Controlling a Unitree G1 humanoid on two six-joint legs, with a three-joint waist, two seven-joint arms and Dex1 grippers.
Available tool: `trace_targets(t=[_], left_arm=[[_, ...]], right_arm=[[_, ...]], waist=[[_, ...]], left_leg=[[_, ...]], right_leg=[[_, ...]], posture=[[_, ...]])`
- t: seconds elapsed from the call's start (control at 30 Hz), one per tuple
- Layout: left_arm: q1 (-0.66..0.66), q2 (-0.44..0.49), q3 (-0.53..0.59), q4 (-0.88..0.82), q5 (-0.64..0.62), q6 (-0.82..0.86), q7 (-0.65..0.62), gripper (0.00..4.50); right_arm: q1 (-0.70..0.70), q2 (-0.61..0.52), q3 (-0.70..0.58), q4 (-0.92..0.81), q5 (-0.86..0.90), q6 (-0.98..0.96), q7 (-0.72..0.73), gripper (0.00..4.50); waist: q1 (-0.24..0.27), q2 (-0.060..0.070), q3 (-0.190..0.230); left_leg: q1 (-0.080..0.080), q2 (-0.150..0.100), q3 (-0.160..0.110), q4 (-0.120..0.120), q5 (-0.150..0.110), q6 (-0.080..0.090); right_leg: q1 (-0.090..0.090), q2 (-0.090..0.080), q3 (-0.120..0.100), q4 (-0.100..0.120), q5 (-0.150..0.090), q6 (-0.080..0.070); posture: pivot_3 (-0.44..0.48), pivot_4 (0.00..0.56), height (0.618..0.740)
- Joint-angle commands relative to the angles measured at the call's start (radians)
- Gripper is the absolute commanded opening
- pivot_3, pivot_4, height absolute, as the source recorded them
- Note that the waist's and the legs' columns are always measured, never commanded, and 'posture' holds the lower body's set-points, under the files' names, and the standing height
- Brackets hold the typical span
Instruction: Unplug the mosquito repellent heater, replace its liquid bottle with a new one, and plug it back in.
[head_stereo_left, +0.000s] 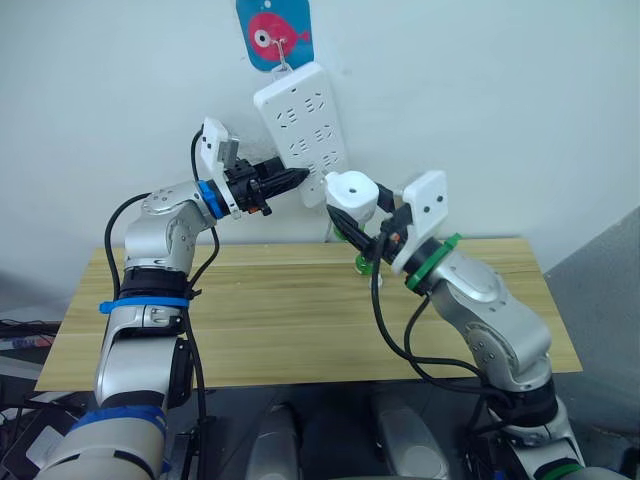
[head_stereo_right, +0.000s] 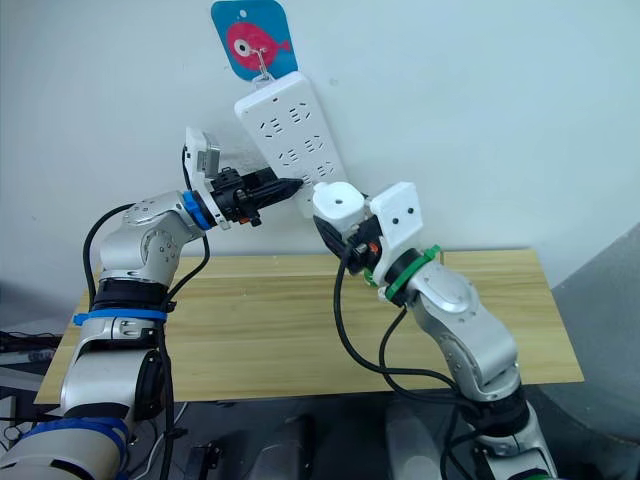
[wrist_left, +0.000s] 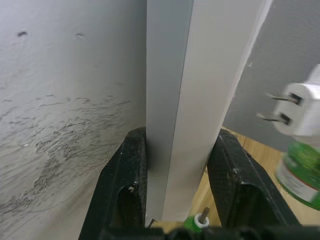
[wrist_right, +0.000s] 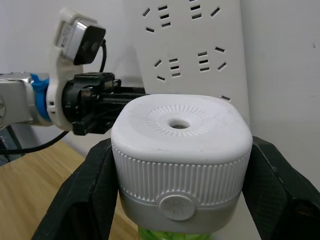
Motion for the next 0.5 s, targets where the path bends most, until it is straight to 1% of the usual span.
trace_targets(t=[0.03,0.2,0.5], left_arm=[[-0.01,0.007,0.024,-0.011,0.01,-0.017,0.03,1.37],[-0.002,0.012,0.025,-0.015,0.015,-0.026,0.031,1.37],[-0.001,0.015,0.03,-0.01,0.017,-0.03,0.033,1.35]], right_arm=[[-0.041,0.021,-0.008,0.017,-0.034,-0.022,-0.014,3.03],[-0.078,0.035,-0.013,0.067,-0.073,-0.03,-0.02,3.03],[-0.122,0.034,-0.033,0.111,-0.092,-0.039,0.01,3.02]], waist=[[0.0,0.0,0.0],[-0.001,0.0,0.0],[-0.002,0.0,0.0]], left_leg=[[0.0,0.0,0.0,0.0,0.0,0.0],[0.0,0.0,0.0,0.0,0.0,0.0],[0.0,0.0,0.0,0.0,0.0,0.0]], right_leg=[[0.0,0.0,0.0,0.0,0.0,0.0],[0.0,0.0,0.0,0.001,0.0,0.0],[0.0,0.0,0.0,0.001,0.0,0.0]], posture=[[-0.224,0.199,0.736],[-0.22,0.198,0.736],[-0.218,0.198,0.736]])
